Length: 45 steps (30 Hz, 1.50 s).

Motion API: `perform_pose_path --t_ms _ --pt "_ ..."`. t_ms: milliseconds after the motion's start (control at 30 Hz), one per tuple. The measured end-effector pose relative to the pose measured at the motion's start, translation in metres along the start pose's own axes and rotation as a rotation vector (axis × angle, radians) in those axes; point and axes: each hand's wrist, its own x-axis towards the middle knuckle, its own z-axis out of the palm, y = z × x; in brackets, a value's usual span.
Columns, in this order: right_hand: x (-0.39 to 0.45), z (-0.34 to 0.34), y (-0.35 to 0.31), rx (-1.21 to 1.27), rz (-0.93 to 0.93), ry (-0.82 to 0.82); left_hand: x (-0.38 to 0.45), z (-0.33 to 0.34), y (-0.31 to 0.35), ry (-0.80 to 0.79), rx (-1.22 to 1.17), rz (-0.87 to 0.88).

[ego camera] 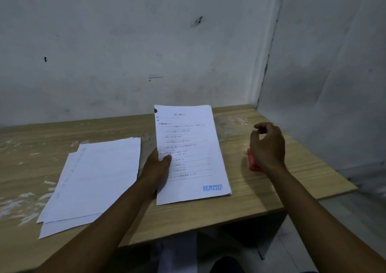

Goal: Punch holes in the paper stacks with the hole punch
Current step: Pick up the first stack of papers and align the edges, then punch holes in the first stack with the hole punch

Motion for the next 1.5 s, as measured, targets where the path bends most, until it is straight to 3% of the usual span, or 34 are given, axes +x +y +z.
perform_pose_path --t_ms 200,433,967,1500 --pt "0.022 -0.015 0.032 -0.132 0.186 0.017 0.006 0.004 -0.008 -0.021 0.074 -0.003" --pt "0.019 -0.008 0.056 -0.065 0.419 -0.187 0.011 0.009 -0.008 -0.017 0.185 -0.047" --pt "0.007 0.037 0.028 0.082 0.364 -0.253 0.01 0.002 -0.004 -0.062 0.089 -0.161" --pt "-0.013 0.049 0.028 0.032 0.257 -0.256 0.014 -0.006 -0.01 -0.151 -0.023 -0.236"
